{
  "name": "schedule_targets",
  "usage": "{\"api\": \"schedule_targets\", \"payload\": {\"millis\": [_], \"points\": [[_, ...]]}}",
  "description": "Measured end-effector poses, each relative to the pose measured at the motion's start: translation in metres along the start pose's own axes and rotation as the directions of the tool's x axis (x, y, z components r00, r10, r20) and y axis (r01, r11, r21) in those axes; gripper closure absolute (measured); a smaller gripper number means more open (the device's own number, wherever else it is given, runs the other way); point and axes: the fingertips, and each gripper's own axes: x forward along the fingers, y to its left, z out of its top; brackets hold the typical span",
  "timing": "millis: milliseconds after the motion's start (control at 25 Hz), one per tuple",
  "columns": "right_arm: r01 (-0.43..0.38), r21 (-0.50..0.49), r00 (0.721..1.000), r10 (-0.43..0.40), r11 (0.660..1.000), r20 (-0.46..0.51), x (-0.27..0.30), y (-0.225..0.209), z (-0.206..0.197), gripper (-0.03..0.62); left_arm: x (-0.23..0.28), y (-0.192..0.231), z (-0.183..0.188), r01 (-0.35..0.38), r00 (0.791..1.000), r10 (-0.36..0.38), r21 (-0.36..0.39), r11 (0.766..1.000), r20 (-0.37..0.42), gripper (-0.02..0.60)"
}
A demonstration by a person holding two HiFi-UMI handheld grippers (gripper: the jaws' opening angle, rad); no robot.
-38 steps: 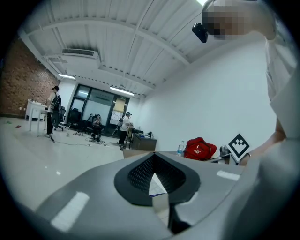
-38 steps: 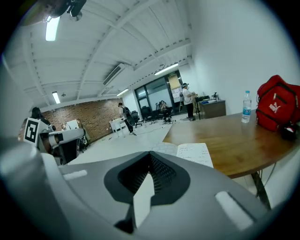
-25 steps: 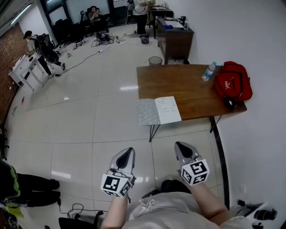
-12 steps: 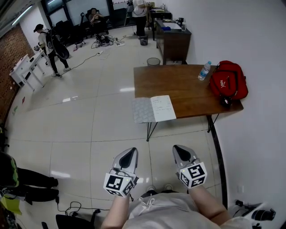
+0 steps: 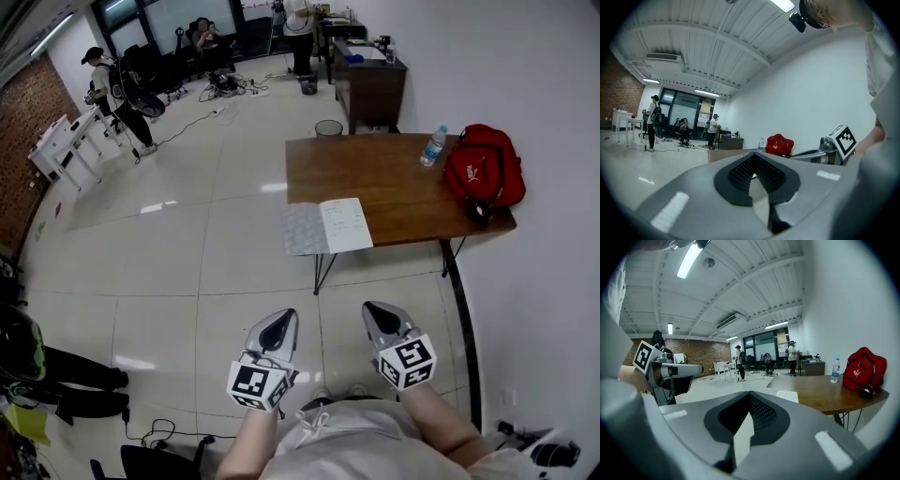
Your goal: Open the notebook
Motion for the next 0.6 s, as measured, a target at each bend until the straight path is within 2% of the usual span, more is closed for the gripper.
{"api": "schedule_targets", "payload": {"millis": [120, 280, 480, 600], "points": [[0.006, 0.028, 1.000, -0.006, 1.000, -0.006, 0.000, -0.005, -0.001, 0.588, 0.002, -0.004, -0.001, 0.006, 1.000, -0.006, 0.003, 1.000, -0.003, 0.575], [0.009, 0.012, 1.000, -0.009, 1.000, -0.011, -0.002, -0.007, -0.001, 0.588, 0.002, -0.006, -0.003, 0.002, 1.000, -0.002, 0.000, 1.000, -0.007, 0.575], [0.011, -0.077, 1.000, -0.013, 0.997, -0.021, -0.004, -0.004, 0.001, 0.588, 0.004, -0.007, -0.007, 0.001, 1.000, -0.001, -0.010, 1.000, -0.024, 0.575], [0.006, -0.083, 1.000, -0.008, 0.997, -0.023, -0.004, -0.002, 0.000, 0.588, 0.005, -0.009, -0.012, 0.007, 0.999, -0.007, -0.017, 1.000, -0.041, 0.575]]}}
